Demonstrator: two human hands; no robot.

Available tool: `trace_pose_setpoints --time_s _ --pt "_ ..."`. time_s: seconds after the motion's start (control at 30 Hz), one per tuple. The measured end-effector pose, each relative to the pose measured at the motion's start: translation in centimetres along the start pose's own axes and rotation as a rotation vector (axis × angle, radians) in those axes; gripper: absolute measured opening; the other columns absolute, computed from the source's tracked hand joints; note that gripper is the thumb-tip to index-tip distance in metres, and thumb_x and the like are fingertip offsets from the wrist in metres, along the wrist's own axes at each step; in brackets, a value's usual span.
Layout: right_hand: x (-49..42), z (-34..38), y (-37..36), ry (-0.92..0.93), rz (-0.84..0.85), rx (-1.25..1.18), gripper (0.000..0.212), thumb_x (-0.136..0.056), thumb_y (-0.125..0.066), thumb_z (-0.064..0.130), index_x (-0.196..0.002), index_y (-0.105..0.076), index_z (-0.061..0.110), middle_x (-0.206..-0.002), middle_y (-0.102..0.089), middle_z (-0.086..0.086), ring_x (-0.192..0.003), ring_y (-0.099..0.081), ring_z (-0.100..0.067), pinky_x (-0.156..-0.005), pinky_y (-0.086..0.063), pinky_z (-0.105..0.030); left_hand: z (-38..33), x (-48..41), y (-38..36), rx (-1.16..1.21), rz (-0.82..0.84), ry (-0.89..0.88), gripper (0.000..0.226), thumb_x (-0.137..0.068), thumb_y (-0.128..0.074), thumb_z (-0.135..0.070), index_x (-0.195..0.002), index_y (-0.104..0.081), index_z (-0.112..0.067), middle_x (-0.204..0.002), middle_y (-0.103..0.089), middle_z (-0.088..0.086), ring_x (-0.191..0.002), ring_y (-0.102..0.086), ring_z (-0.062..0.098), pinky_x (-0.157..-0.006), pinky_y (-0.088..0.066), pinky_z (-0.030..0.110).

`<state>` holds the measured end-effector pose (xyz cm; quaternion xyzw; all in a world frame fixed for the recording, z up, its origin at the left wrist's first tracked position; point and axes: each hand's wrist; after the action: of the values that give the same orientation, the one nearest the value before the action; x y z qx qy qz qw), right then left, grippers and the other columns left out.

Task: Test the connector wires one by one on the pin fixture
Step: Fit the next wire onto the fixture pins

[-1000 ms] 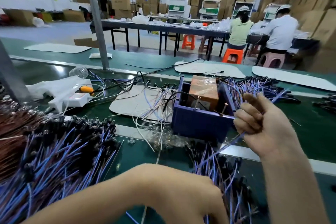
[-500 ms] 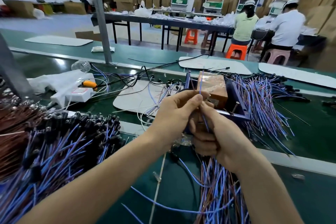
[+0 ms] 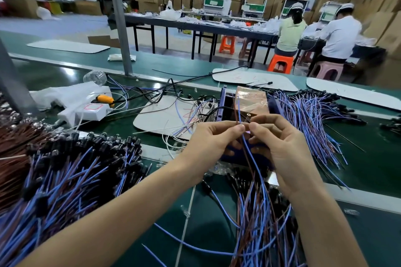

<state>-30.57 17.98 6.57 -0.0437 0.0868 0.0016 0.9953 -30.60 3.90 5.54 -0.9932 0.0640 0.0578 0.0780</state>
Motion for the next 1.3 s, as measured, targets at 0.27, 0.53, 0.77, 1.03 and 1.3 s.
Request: trace_pose_setpoints --time_s 0.27,0.53,0.77,1.03,1.3 --pt "0.4 0.1 -0.3 -0.054 -0.002 0.025 0.013 -0.085 -0.067 0.009 -0.072 -0.069 0.011 -0.058 -0.066 -0.003 -0.049 -0.062 -0.016 -0.048 -0.054 -0.027 1.1 0.2 -0.4 -0.035 0.13 0.007 0.019 -0.094 -0.058 -0.013 -0.101 -0.072 -0.003 -0.08 -0.07 0.006 -0.062 -0.055 0.009 -0.061 -0.049 0.02" --pt "-1.0 -0.3 3.6 -0.089 -0.18 0.241 0.012 -0.091 -0.062 0.009 -0.079 -0.062 0.011 -0.056 -0.067 -0.002 -0.037 -0.041 -0.004 -0.038 -0.036 -0.017 2.6 -0.3 -0.3 -0.182 0.095 0.075 0.016 -0.096 -0.053 -0.007 -0.098 -0.069 -0.005 -0.065 -0.061 0.001 -0.041 -0.048 0.003 -0.046 -0.043 0.014" --pt "-1.6 -1.4 6.7 -0.17 -0.192 0.529 0.012 -0.09 -0.06 -0.002 -0.077 -0.06 -0.003 -0.052 -0.062 -0.009 -0.032 -0.045 -0.011 -0.033 -0.035 -0.02 4.0 -0.9 0.4 -0.379 0.081 0.069 0.016 -0.096 -0.053 -0.006 -0.108 -0.064 -0.005 -0.057 -0.058 -0.002 -0.038 -0.044 0.004 -0.043 -0.04 0.016" --pt "-2.2 -2.6 6.7 -0.176 -0.154 0.548 0.014 -0.089 -0.061 0.0 -0.075 -0.062 0.002 -0.048 -0.061 -0.003 -0.038 -0.047 -0.015 -0.035 -0.038 -0.022 4.5 -1.3 0.8 -0.374 0.067 0.011 0.015 -0.096 -0.053 -0.006 -0.09 -0.043 -0.015 -0.055 -0.06 -0.001 -0.04 -0.046 0.01 -0.043 -0.04 0.02" --pt "-2.0 -2.5 6.2 -0.19 -0.108 0.571 0.014 -0.089 -0.06 0.0 -0.075 -0.064 0.003 -0.05 -0.062 -0.004 -0.041 -0.048 -0.016 -0.037 -0.038 -0.021 4.8 -1.2 0.7 -0.374 0.07 -0.016 0.017 -0.096 -0.052 -0.004 -0.085 -0.044 -0.015 -0.06 -0.061 0.004 -0.041 -0.045 0.01 -0.045 -0.041 0.021"
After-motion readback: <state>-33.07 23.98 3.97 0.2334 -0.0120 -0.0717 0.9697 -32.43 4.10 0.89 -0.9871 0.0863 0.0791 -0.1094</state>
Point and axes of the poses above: each hand's wrist, its own x-axis away from the middle knuckle, its own y-axis out of the back of the hand, z = x × y
